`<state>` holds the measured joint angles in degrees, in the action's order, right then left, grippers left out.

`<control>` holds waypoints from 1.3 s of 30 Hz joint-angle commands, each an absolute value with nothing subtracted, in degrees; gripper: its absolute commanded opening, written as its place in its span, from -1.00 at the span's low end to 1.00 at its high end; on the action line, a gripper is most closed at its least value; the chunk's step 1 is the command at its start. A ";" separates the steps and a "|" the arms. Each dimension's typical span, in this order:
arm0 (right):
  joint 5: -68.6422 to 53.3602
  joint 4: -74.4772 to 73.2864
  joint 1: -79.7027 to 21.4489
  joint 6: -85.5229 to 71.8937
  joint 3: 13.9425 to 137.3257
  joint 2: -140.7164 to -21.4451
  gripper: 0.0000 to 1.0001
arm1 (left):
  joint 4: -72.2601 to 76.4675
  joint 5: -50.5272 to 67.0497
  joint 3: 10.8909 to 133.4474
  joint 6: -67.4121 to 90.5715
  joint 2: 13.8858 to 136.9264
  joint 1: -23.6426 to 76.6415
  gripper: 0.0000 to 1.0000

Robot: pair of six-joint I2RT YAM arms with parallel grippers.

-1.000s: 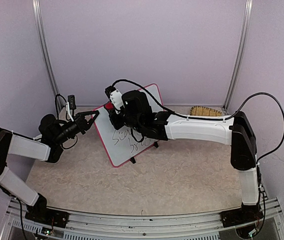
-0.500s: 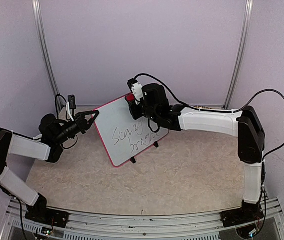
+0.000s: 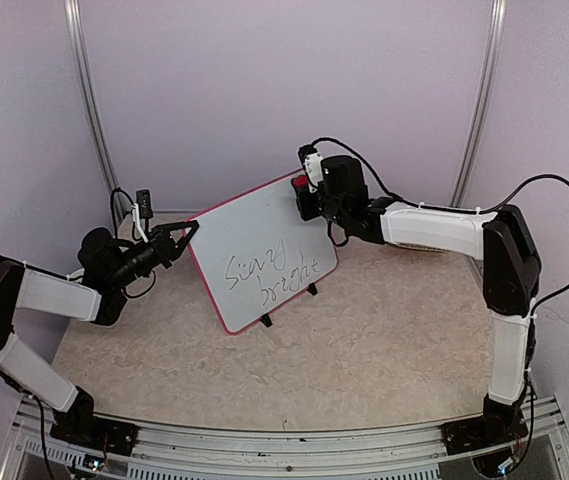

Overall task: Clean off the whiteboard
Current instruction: Erase the whiteboard at the center of the board.

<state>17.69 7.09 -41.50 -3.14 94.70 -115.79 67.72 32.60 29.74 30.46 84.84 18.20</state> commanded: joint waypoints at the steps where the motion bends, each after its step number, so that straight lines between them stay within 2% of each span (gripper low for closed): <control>1: 17.08 6.41 -38.98 -4.42 91.80 -115.25 -0.62 | 66.82 40.76 30.06 26.94 85.65 19.78 -1.00; 31: 8.43 14.50 -38.55 -10.68 71.85 -113.49 -0.64 | 66.97 40.81 30.23 27.07 86.05 19.78 -1.00; 39: 8.66 13.34 -38.67 -10.57 75.22 -112.84 -0.64 | 67.06 40.98 30.37 27.24 86.18 19.78 -1.00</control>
<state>11.51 16.08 -37.56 -10.61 72.90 -113.12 67.75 32.75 29.95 30.46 84.95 18.20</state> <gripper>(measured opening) 0.183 0.064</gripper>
